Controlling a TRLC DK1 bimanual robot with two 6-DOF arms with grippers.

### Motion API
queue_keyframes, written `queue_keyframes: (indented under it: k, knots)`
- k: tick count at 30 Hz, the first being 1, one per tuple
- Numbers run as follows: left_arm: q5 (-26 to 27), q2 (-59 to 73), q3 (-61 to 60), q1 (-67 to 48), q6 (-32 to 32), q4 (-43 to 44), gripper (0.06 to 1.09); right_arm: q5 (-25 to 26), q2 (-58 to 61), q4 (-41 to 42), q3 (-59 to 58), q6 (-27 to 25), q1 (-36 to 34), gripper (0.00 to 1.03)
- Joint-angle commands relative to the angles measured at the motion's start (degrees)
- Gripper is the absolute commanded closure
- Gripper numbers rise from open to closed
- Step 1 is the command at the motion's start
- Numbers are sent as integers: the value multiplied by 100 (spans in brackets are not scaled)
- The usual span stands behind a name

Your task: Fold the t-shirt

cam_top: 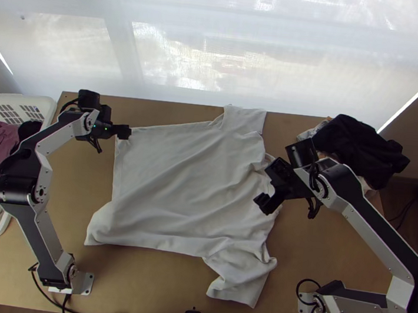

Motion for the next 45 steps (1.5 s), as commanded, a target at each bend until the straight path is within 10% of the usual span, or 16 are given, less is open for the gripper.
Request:
queue_keyframes:
  k: [1,15,45]
  knots:
    - [-96,569,536,-72,-145,16,32,2,30,-32,8,4,-78,4]
    - [-88,639,694,-72,-215,-177,100,10,21,-85,-89,-31,-192,4]
    - [-96,-292,421,-388,-197,-230,105,-877,4943,785,4657,1542,-1827,5]
